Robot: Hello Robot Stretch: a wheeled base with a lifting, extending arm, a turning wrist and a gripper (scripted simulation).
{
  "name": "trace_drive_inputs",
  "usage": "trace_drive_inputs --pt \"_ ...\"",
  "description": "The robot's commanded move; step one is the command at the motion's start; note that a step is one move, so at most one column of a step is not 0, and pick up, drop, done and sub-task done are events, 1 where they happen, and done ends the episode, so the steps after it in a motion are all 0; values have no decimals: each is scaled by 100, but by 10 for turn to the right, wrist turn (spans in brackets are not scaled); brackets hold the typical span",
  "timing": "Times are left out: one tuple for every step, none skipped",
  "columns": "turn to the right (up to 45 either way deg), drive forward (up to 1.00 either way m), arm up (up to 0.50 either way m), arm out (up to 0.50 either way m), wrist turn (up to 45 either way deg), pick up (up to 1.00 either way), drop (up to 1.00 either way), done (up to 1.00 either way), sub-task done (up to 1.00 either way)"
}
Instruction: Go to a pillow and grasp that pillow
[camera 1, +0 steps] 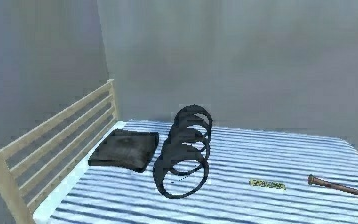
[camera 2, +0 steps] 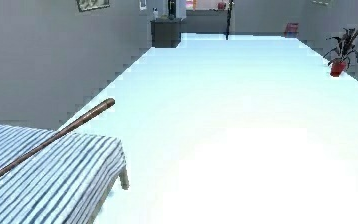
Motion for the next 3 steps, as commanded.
trace_drive_inputs --pt "0 25 0 0 0 0 0 0 0" --pt "-450 0 0 0 0 0 0 0 0" --pt "-450 0 0 0 0 0 0 0 0"
